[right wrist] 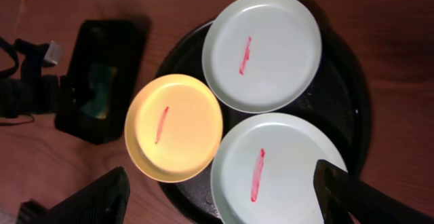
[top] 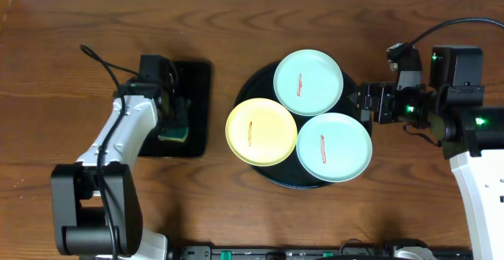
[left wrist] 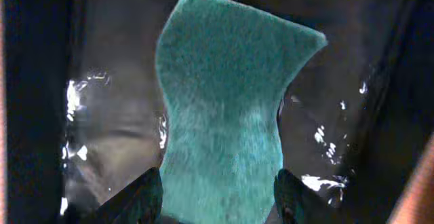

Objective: Clean dirty plates on tray and stack at the side

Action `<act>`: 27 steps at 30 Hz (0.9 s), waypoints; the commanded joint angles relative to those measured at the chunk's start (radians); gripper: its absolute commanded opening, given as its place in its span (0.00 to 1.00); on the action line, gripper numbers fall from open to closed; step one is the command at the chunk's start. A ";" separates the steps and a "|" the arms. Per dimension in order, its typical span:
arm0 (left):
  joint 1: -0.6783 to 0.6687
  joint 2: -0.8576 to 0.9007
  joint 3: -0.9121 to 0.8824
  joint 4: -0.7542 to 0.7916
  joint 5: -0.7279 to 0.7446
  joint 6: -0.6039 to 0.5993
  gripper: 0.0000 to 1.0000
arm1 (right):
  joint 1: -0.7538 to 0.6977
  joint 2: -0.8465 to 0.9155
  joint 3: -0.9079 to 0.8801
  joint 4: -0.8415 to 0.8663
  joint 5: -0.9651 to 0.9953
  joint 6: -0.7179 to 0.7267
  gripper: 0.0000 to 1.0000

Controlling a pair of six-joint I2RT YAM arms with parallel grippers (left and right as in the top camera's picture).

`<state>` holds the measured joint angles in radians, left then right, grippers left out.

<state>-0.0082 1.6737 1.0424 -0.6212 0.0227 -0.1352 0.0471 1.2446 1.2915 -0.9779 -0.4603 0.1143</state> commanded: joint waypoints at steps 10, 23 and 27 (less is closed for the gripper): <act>0.002 0.040 -0.093 0.118 -0.008 -0.030 0.08 | 0.000 0.009 0.014 -0.024 0.099 -0.042 0.81; 0.002 -0.051 0.045 -0.056 -0.014 -0.014 0.63 | 0.001 0.115 0.010 -0.033 0.074 -0.069 0.73; 0.002 -0.003 0.000 0.021 -0.013 -0.015 0.63 | 0.002 0.115 0.010 -0.048 0.074 -0.090 0.74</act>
<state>-0.0086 1.6333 1.0691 -0.6376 0.0223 -0.1566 0.0471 1.3689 1.2915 -1.0172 -0.3698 0.0589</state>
